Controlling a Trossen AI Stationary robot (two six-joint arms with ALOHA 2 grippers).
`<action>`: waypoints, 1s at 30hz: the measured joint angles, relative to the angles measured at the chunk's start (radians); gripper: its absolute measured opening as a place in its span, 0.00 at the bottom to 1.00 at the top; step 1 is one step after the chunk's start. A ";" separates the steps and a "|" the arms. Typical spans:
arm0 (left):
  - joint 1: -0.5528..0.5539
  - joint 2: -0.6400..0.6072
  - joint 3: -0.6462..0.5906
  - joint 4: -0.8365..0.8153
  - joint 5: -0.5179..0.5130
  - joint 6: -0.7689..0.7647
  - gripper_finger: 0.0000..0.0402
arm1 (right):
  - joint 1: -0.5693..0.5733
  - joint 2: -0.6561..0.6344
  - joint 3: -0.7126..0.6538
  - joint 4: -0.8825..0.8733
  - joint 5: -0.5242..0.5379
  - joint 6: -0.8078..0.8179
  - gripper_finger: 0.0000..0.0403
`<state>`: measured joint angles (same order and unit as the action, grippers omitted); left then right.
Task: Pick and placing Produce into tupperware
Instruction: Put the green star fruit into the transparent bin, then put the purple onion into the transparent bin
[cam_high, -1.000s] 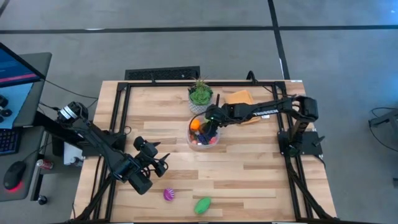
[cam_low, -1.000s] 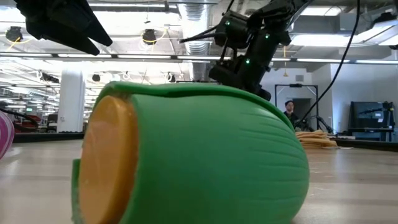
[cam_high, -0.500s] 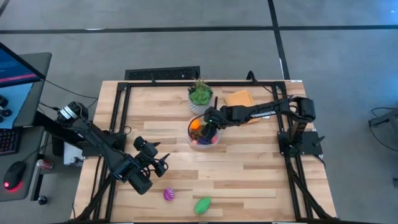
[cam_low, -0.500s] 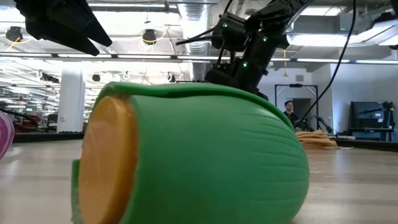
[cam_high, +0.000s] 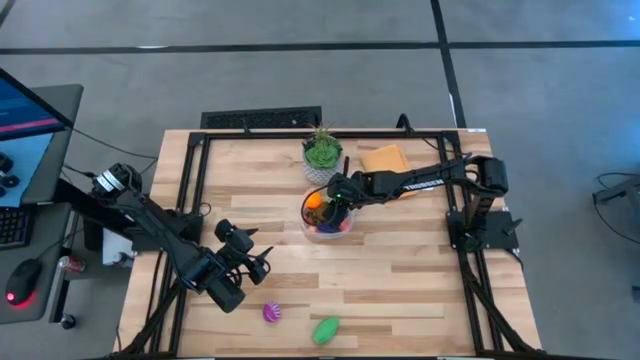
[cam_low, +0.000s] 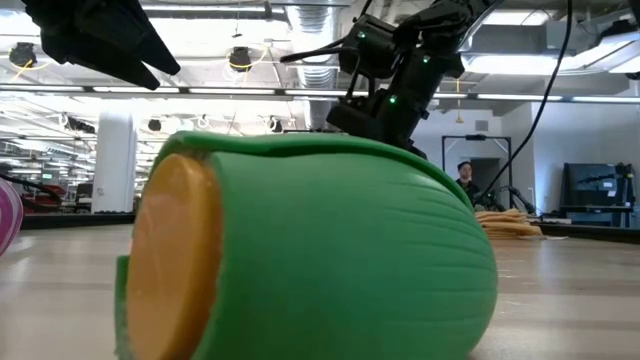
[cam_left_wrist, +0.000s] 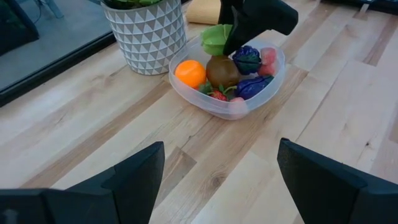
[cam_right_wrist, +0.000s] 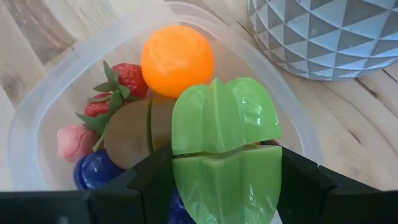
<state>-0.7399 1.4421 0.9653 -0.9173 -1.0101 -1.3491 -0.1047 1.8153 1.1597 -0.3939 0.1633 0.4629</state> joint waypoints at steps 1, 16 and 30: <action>0.000 0.000 0.000 0.000 0.000 0.000 0.75 | 0.000 0.000 0.000 0.002 -0.003 0.000 0.61; 0.000 0.000 0.000 0.000 0.000 0.000 0.75 | 0.000 0.000 0.000 0.006 -0.032 -0.003 0.84; 0.000 0.000 0.000 -0.004 0.001 0.001 0.75 | 0.013 -0.106 0.048 -0.111 -0.026 -0.053 0.84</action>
<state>-0.7399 1.4422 0.9653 -0.9214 -1.0092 -1.3483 -0.0914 1.7094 1.2072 -0.5051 0.1370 0.4095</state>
